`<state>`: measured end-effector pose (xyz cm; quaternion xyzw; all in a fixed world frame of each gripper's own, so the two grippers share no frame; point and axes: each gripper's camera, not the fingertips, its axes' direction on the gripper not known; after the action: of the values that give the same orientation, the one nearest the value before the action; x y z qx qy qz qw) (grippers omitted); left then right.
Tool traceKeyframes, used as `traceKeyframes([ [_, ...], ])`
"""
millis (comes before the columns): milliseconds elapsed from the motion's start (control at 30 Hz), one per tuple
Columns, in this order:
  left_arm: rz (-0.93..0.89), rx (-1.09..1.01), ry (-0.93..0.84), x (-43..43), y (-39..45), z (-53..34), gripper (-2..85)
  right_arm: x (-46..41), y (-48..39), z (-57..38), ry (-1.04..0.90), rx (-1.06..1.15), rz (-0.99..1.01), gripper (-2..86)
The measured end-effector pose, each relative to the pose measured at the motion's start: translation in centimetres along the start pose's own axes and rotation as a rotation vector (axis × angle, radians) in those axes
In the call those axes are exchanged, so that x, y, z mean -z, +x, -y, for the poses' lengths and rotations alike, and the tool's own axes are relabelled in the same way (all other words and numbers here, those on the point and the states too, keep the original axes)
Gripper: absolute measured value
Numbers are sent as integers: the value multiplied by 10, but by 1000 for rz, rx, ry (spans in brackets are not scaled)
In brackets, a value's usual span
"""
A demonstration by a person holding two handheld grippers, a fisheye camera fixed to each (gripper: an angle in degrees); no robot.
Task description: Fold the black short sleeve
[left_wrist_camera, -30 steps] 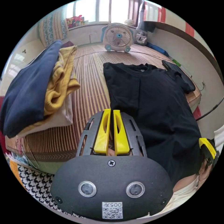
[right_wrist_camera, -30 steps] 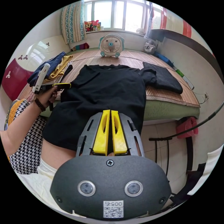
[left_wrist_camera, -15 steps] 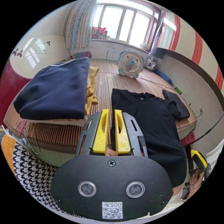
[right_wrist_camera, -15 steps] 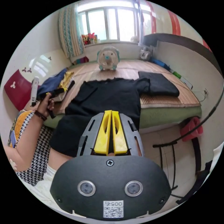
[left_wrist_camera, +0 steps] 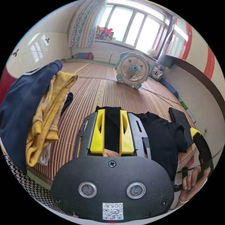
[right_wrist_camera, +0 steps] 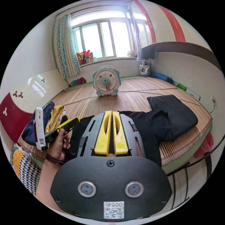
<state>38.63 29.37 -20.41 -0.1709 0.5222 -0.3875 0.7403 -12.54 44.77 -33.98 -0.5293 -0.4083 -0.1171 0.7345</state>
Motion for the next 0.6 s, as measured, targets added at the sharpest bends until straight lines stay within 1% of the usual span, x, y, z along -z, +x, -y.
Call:
traceKeyframes([
  [100, 55, 45, -34, -31, -16, -8, 102, -48, -6, 20, -69, 9, 13, -9],
  [167, 11, 81, -63, -40, -25, -8, 101, -81, -11, 26, -94, 32, 20, -9],
  [233, -49, 84, 17, -32, -29, -4, 100, -99, -12, 22, -89, 37, 30, -9],
  [300, -75, 55, 30, -31, -26, 0, 100, -116, -11, 10, -100, 51, 45, -9],
  [400, -43, 2, -32, -45, -15, 5, 102, -140, -10, 8, -197, 20, 78, -9],
  [500, 11, -44, -122, -69, -4, 11, 108, -146, -20, 20, -160, 109, 148, -9],
  [533, 30, -52, -152, -78, -3, 12, 108, -154, -26, 25, -199, 148, 174, -9],
  [600, 46, -43, -157, -83, -5, 13, 94, -164, -35, 31, -265, 203, 198, -9],
])
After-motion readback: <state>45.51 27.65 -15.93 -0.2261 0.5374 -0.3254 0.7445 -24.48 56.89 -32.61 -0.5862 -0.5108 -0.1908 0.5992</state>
